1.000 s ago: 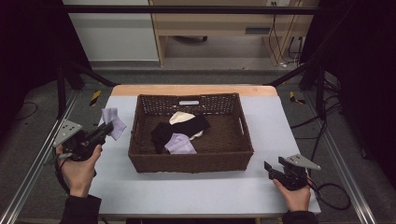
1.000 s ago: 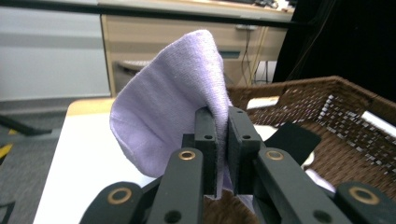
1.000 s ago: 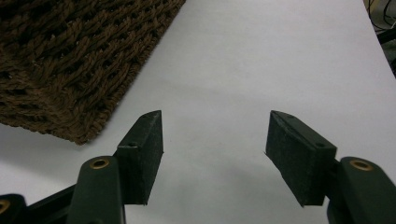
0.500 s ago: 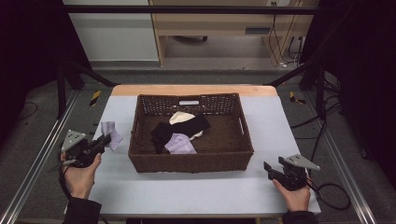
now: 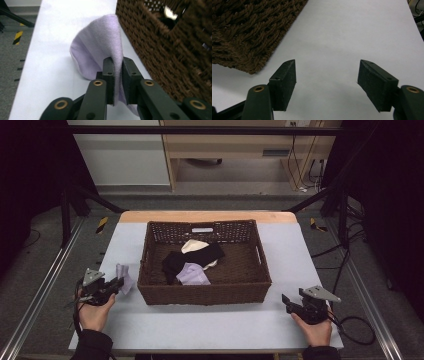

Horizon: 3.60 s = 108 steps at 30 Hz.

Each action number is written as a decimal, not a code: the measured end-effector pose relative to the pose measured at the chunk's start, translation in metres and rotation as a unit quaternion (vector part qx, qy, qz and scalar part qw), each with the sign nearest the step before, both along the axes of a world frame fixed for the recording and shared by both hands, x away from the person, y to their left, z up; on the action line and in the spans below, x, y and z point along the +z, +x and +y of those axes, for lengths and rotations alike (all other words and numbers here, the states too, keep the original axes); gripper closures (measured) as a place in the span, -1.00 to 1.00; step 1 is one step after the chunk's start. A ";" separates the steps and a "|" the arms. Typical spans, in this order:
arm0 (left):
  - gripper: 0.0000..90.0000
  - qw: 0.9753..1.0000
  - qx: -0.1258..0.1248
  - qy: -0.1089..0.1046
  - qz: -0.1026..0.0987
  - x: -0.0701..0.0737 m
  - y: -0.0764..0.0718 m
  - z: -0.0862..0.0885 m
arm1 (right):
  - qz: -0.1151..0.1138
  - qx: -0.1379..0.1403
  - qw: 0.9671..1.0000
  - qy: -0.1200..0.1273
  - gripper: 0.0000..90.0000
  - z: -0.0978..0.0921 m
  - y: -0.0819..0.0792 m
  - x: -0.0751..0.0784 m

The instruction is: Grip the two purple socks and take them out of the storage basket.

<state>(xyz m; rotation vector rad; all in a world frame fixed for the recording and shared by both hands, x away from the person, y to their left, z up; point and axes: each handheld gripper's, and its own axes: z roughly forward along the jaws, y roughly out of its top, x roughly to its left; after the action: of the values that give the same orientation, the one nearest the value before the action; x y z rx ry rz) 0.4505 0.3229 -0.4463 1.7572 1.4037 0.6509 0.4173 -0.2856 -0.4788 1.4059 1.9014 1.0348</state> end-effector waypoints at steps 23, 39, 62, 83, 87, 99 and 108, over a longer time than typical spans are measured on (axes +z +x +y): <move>0.12 0.997 0.009 -0.029 -0.076 0.026 -0.010 0.001 | 0.004 -0.004 1.000 0.005 -0.43 0.000 -0.001 0.000; 0.13 0.990 -0.040 -0.038 -0.132 0.072 -0.018 -0.028 | -0.003 -0.008 1.000 0.000 -0.32 -0.001 0.000 0.000; 0.14 0.982 -0.110 -0.010 -0.152 0.115 0.028 -0.118 | -0.007 -0.008 1.000 0.004 -0.25 -0.002 0.000 0.001; 0.12 0.982 -0.149 0.016 -0.112 0.089 0.072 -0.176 | -0.006 -0.005 1.000 0.002 -0.23 -0.003 0.001 0.001; 0.12 0.983 -0.152 0.025 -0.097 0.079 0.079 -0.182 | -0.006 -0.004 1.000 0.001 -0.23 -0.003 0.000 0.001; 0.12 0.985 -0.158 0.059 -0.039 0.050 0.095 -0.188 | -0.006 -0.002 1.000 0.000 -0.20 -0.002 0.001 0.001; 0.05 0.983 -0.164 0.083 0.006 0.037 0.101 -0.190 | -0.006 -0.001 1.000 0.001 -0.18 -0.002 0.001 0.001</move>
<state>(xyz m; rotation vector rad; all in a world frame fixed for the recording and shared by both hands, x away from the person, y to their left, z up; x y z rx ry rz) 0.5517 0.1326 -0.4096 2.0677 1.0562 0.5894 0.4179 -0.2879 -0.4779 1.3992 1.8912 1.0422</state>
